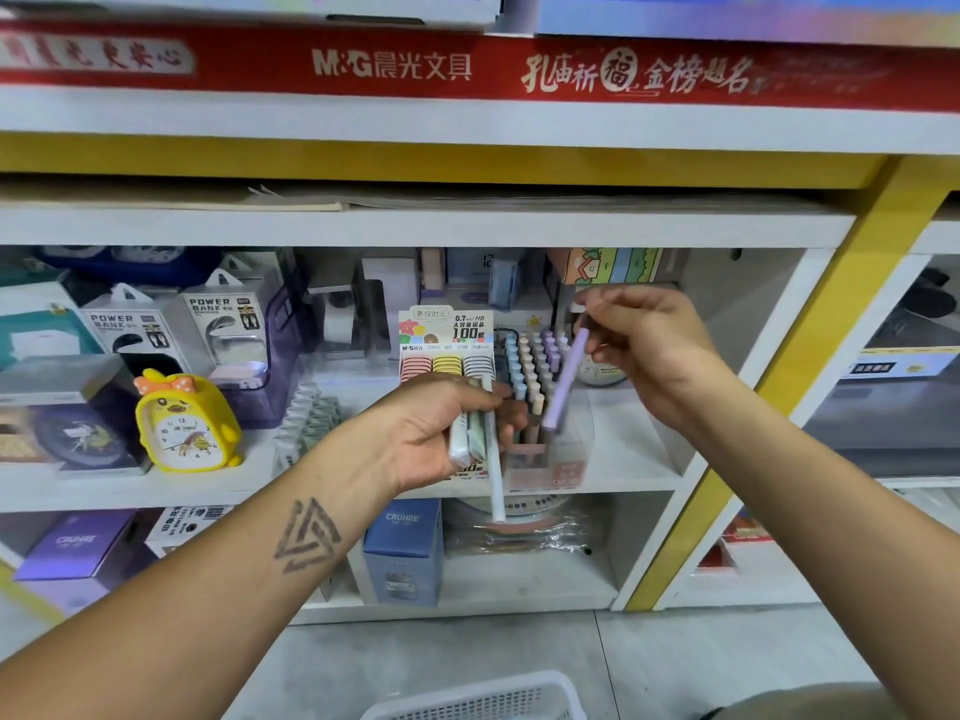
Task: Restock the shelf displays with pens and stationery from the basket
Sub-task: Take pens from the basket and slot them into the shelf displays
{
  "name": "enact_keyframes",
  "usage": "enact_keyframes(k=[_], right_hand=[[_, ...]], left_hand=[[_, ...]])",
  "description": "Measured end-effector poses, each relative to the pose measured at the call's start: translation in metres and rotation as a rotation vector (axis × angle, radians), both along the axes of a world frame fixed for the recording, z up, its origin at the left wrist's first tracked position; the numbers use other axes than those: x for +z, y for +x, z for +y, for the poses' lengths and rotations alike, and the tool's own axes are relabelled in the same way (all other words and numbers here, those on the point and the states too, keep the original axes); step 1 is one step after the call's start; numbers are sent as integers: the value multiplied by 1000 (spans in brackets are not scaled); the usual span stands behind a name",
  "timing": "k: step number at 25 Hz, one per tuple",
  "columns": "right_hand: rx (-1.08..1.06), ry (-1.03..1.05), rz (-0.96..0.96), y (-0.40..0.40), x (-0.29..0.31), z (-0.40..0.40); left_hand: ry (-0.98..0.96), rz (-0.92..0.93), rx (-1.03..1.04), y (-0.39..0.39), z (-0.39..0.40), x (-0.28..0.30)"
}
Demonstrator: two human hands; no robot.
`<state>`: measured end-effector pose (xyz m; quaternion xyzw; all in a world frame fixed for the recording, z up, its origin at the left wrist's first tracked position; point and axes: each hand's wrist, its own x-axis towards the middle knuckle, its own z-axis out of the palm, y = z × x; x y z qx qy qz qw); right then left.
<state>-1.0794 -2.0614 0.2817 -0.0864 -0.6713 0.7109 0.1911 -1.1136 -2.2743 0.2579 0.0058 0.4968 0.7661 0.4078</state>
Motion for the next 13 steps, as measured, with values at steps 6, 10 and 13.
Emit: enact_keyframes(k=[6, 10, 13], right_hand=[[-108, 776, 32, 3, -14, 11], [-14, 975, -2, 1, -37, 7], [-11, 1083, -10, -1, -43, 6]], left_hand=[[-19, 12, 27, 1, 0, 1], [-10, 20, 25, 5, 1, 2], [-11, 14, 23, 4, 1, 2]])
